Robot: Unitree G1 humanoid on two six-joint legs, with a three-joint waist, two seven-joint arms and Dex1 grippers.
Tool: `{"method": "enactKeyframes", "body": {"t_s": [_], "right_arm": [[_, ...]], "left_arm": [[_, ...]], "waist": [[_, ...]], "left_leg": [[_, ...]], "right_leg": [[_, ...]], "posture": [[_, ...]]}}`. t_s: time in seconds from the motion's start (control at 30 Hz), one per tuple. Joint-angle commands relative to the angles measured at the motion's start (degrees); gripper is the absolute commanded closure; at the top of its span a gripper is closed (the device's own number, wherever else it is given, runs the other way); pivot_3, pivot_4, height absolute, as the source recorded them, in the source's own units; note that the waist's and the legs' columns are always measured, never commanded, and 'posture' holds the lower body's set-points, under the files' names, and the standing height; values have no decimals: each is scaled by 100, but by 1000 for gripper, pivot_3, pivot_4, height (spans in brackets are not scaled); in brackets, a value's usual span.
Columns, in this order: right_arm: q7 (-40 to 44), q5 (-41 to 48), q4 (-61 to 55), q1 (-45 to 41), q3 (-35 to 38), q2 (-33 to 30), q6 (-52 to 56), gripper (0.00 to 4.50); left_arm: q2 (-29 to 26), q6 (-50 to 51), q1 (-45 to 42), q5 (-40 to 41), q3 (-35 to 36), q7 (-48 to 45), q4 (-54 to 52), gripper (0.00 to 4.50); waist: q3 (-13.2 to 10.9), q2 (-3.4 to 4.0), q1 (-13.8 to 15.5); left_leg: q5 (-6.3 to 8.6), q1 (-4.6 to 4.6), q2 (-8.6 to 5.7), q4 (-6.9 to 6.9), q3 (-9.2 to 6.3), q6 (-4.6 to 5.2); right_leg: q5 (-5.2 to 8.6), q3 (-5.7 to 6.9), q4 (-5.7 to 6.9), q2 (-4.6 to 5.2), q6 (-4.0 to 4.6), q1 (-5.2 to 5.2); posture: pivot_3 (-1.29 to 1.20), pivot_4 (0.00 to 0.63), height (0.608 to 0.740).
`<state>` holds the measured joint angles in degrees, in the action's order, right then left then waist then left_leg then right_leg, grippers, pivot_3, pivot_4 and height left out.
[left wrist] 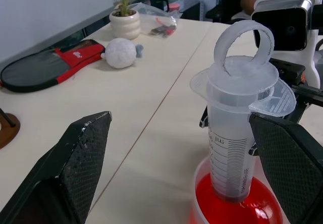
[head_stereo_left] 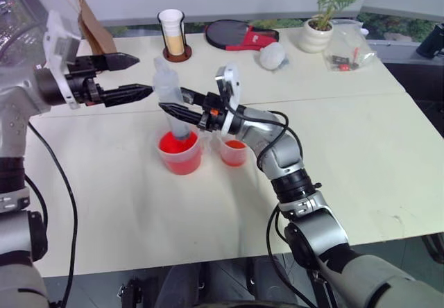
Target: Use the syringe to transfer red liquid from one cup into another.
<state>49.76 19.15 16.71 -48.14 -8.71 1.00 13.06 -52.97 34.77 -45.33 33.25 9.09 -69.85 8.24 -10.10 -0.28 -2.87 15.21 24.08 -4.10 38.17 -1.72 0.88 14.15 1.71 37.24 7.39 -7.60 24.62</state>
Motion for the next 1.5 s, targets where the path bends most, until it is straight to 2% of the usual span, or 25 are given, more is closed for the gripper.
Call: {"method": "enactKeyframes", "body": {"t_s": [0.03, 0.2, 0.4, 0.6, 0.97, 1.07, 1.23, 1.3, 1.5], "right_arm": [[-55, -18, -125, -92, -49, 122, -132, 3106], [-81, -14, -95, -77, -16, 84, -141, 3106], [-88, -8, -85, -48, -57, 124, -139, 3106], [-65, -34, -108, -8, -145, 136, -144, 3106], [-94, -53, -288, 140, -324, 152, -124, 3106], [-130, -58, -310, 156, -323, 150, -124, 3106], [-166, -62, -332, 190, -350, 158, -134, 3106], [-189, -82, -314, 203, -364, 179, -175, 3106], [-208, -150, -242, 257, -452, 220, -311, 3106]], "left_arm": [[-291, -15, -34, 2, 111, -225, -94, 0], [-549, 72, 156, 121, 343, -329, -194, 0], [-396, 194, 148, 373, 591, -67, -333, 0], [-191, 131, 21, 361, 450, -2, -319, 0], [282, -383, -472, -98, 52, 23, 370, 0], [341, -405, -509, -111, 26, -64, 428, 796], [464, -362, -567, -74, -8, -95, 366, 3260], [463, -265, -608, -17, -36, -146, 304, 4053], [495, -223, -1074, 129, 175, -37, 423, 4053]], "waist": [[0, 0, -11], [0, 0, -28], [0, 0, 16], [0, 0, 26], [0, 0, 21], [0, 0, 23], [0, 0, 26], [0, 0, 21], [0, 0, 27]], "left_leg": [[0, 0, 1, -1, 0, 0], [0, 0, 1, -1, -1, 0], [0, 0, 0, 2, -2, 0], [0, 0, 0, 3, -1, 0], [-1, 0, 0, 2, 0, -1], [-1, 0, 0, 2, -1, -1], [-1, 0, 0, 3, -1, -1], [-1, 0, 0, 3, -1, -1], [-1, 0, 0, 2, -1, -1]], "right_leg": [[0, 0, 0, -1, 0, 0], [0, -1, 0, 0, 0, 0], [0, -1, -1, 0, 0, -2], [0, -1, 0, 0, 0, -3], [0, 0, -1, -1, 0, -2], [0, 0, 0, -1, 0, -2], [0, -1, -1, 0, 0, -3], [0, -1, -1, -1, 0, -3], [0, -1, -1, -1, 0, -2]], "posture": [[0, 150, 740], [0, 150, 740], [0, 150, 740], [0, 150, 740], [0, 150, 740], [0, 150, 740], [0, 150, 740], [0, 150, 740], [0, 150, 740]]}}
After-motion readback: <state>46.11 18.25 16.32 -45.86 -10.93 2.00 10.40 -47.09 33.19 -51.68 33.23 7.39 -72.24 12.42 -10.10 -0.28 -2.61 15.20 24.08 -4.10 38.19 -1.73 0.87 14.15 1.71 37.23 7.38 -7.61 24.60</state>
